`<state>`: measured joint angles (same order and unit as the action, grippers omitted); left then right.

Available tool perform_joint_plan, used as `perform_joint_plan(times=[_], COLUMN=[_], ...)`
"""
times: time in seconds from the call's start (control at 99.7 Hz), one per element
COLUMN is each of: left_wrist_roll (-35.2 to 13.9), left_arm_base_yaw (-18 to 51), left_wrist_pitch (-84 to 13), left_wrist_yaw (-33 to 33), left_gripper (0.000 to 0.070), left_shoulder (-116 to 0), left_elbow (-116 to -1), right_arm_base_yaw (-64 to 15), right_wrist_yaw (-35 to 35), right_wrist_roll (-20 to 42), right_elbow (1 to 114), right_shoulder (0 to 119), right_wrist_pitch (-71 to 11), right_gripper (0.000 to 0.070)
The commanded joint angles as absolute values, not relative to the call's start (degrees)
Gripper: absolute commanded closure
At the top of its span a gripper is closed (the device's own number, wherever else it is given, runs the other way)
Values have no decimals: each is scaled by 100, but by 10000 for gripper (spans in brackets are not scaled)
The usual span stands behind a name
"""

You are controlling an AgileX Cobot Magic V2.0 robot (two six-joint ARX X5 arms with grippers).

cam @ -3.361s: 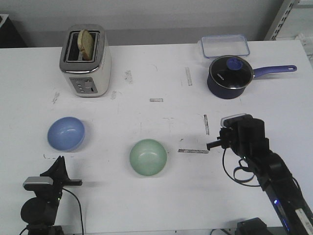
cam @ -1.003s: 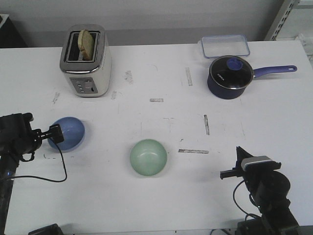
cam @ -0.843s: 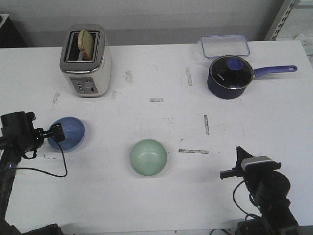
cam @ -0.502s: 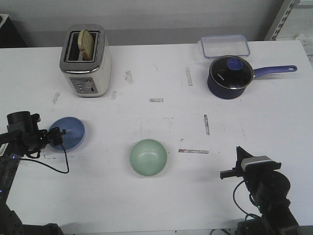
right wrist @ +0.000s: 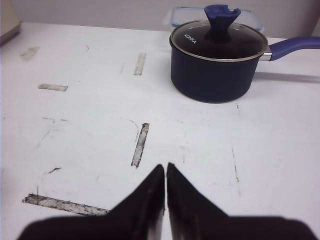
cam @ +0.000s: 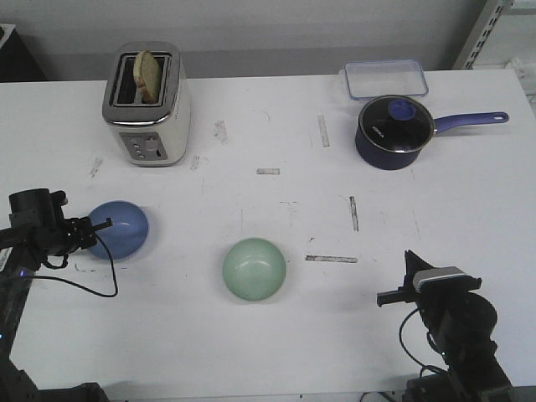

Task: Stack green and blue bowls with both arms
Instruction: 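Grasp the blue bowl rim and lift it off the table, then carry the blue bowl over the green bowl and lower it inside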

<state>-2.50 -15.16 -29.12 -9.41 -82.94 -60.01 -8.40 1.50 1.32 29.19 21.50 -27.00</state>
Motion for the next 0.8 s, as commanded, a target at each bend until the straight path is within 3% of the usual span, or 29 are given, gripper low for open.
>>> perform_joint_plan(times=[0.0,0.351,0.793], left_wrist_roll=[-272,-1352,-1483], left_arm_base_yaw=[-1496,-810,2161], left_wrist_pitch=[-2856,-2801,-3074], left_wrist_yaw=[-1022,-1669,-1682], left_gripper=[700,700,700], left_shoulder=[-8060,-6928,-6956], left_elbow=[-6302,-6984,-7000], right_arm_base_yaw=[-838,-838,-838], right_wrist_yaw=[154,152,152], right_wrist_roll=[148,148,148], right_elbow=[2917,2917,2917], right_shoulder=[2185,2187,2187], right_wrist_pitch=[-2620,-2620,-2620], right_gripper=[700,700,700])
